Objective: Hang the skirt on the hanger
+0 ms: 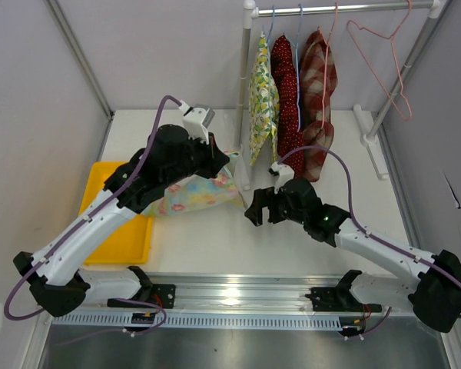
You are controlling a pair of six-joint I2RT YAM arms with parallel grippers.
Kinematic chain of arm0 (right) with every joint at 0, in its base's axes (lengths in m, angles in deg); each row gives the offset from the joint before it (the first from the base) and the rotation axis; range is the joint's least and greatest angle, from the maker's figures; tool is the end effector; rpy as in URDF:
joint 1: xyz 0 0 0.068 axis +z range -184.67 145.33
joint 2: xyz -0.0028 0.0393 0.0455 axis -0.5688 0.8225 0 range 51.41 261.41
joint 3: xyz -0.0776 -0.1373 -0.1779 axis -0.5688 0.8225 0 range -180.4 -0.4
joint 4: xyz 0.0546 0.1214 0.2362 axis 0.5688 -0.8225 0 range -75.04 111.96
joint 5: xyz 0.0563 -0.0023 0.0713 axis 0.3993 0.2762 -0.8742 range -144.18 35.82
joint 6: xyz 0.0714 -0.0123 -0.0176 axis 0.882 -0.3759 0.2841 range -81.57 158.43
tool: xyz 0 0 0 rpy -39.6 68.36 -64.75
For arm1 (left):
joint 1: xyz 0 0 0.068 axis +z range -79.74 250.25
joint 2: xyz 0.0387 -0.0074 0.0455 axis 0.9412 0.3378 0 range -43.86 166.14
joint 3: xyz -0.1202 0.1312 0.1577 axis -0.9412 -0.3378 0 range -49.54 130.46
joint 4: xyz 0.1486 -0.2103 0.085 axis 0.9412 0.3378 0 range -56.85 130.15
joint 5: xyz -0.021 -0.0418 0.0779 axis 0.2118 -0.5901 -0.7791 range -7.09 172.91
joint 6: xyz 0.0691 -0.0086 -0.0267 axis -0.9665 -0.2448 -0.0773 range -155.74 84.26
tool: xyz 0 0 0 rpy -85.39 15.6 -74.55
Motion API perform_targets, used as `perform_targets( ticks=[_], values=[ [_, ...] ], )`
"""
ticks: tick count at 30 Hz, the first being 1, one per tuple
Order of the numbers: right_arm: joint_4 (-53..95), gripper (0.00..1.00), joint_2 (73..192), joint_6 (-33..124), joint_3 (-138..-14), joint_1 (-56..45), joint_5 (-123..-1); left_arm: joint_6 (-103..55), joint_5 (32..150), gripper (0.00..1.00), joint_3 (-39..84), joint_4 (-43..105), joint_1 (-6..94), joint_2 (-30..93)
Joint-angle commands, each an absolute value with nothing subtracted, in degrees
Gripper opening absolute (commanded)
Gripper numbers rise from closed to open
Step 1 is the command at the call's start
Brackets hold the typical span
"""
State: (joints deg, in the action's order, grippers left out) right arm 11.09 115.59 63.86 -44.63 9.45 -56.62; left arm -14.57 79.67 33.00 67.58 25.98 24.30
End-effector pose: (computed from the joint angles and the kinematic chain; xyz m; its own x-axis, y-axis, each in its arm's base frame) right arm 0.2125 0.2098 0.2177 -0.6421 -0.0251 -0.7662 -0.4939 0.7780 0.3884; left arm 0.2144 -0.2041 0.3995 -0.4670 -0.0483 -0.8829 0.5259 0.7876 -0.3212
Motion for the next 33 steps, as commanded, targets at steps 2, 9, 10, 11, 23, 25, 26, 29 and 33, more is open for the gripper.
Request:
perform_targets(
  ticks=[2, 9, 10, 11, 23, 25, 26, 29, 33],
  values=[
    [23.97, 0.97, 117.22, 57.25, -41.36, 12.70, -52.35, -13.59, 80.54, 0.00, 38.17, 66.36, 23.59, 25.13],
    [37.24, 0.95, 121.88, 53.90, -36.08, 13.49, -53.48, -13.15, 80.98, 0.00, 40.98, 68.21, 22.35, 26.01],
    [37.69, 0.95, 122.59, 53.73, -36.00, 13.58, -52.69, -13.15, 81.07, 0.00, 41.25, 68.48, 22.18, 26.01],
    [37.96, 0.94, 123.29, 53.46, -36.08, 13.67, -52.43, -13.15, 81.16, 0.00, 41.77, 68.74, 22.09, 26.10],
    [27.36, 0.32, 116.02, 56.01, -35.64, 15.87, -47.34, -12.19, 67.81, 0.00, 42.21, 72.43, 22.35, 26.89],
    [24.44, 0.30, 111.64, 56.10, -35.38, 15.96, -46.36, -11.66, 65.35, 0.00, 42.31, 72.78, 22.79, 27.15],
    [22.16, 0.29, 110.31, 56.01, -35.38, 15.96, -45.66, -11.40, 64.90, 0.00, 41.96, 72.35, 22.88, 26.89],
    [17.50, 0.23, 106.53, 55.92, -35.82, 15.78, -45.22, -10.96, 64.90, 0.00, 40.46, 70.59, 23.76, 26.36],
    [14.85, 0.08, 105.11, 55.57, -38.19, 14.64, -46.70, -11.04, 66.04, 0.00, 40.54, 69.36, 25.86, 26.36]
  ],
)
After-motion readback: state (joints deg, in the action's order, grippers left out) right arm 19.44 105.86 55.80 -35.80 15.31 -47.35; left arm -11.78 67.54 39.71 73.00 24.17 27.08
